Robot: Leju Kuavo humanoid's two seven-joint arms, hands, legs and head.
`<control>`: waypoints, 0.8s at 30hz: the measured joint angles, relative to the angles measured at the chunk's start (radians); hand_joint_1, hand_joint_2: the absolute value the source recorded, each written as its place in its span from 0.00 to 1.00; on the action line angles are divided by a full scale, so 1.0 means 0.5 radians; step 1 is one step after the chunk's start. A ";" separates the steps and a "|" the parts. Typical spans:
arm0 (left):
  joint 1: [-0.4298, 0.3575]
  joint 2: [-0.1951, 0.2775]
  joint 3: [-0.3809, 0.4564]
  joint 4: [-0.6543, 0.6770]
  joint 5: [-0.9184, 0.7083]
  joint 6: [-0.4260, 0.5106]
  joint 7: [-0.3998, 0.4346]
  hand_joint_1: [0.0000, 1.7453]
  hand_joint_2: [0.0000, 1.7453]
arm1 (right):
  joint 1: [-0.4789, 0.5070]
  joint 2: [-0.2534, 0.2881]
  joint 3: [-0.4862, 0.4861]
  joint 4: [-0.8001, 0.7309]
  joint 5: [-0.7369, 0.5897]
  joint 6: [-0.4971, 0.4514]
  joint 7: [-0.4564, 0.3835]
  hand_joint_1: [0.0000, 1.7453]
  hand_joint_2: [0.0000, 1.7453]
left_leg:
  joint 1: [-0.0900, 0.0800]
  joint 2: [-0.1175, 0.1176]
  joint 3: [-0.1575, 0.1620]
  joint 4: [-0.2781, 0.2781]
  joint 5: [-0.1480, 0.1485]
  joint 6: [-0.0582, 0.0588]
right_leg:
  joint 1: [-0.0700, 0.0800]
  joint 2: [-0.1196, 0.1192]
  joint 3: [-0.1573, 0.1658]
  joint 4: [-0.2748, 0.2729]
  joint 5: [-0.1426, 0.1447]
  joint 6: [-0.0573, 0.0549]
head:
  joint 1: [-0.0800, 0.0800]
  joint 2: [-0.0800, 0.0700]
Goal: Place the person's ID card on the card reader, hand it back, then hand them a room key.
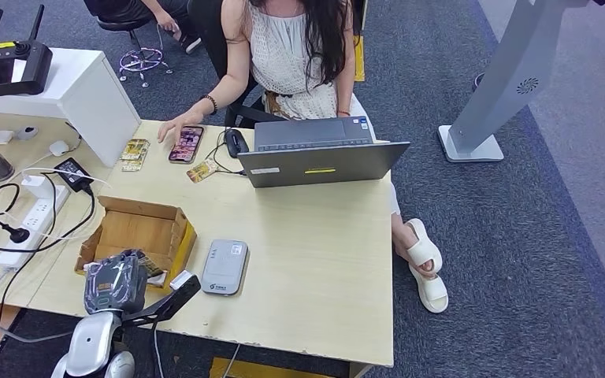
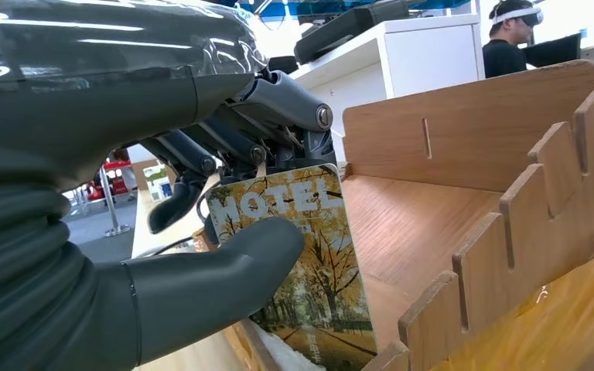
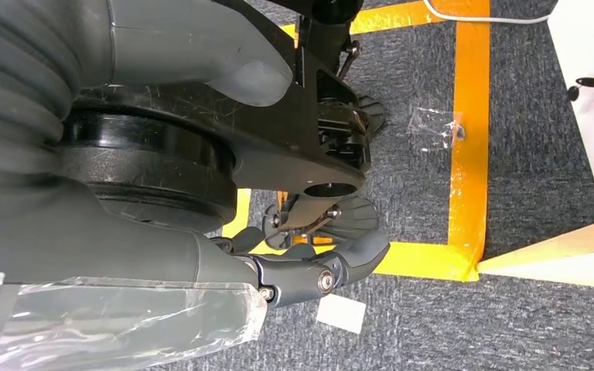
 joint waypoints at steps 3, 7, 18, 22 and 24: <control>0.001 -0.001 0.000 0.000 -0.019 0.009 0.022 1.00 1.00 | 0.000 0.000 -0.001 0.000 0.003 -0.002 0.000 0.00 1.00 | 0.000 0.000 0.000 0.000 0.000 0.000 | 0.000 0.000 0.000 0.000 0.000 0.000 | 0.000 0.000; 0.002 -0.001 0.000 0.000 -0.037 0.067 0.048 1.00 1.00 | 0.000 0.000 -0.009 0.000 0.003 -0.004 -0.003 0.00 1.00 | 0.000 0.000 0.000 0.000 0.000 0.000 | 0.000 0.000 0.000 0.000 0.000 0.000 | 0.000 0.000; -0.030 -0.002 0.001 -0.047 -0.046 0.112 0.052 1.00 1.00 | -0.002 0.000 -0.041 0.000 0.001 -0.001 -0.026 0.00 1.00 | 0.000 0.000 0.000 0.000 0.000 0.000 | 0.000 0.000 0.000 0.000 0.000 0.000 | 0.000 0.000; -0.089 -0.001 0.002 -0.088 -0.055 0.118 0.052 1.00 1.00 | -0.004 0.000 -0.045 0.000 0.003 -0.001 -0.032 0.00 1.00 | 0.000 -0.001 0.000 0.000 0.000 0.000 | 0.000 0.000 0.000 0.000 0.000 0.000 | 0.000 0.000; -0.142 0.001 0.003 -0.106 -0.068 0.138 0.055 1.00 1.00 | -0.006 0.000 -0.045 0.000 0.009 -0.001 -0.031 0.00 1.00 | 0.000 -0.001 0.000 0.000 0.001 0.000 | 0.000 -0.001 0.000 0.000 0.001 0.000 | 0.000 0.000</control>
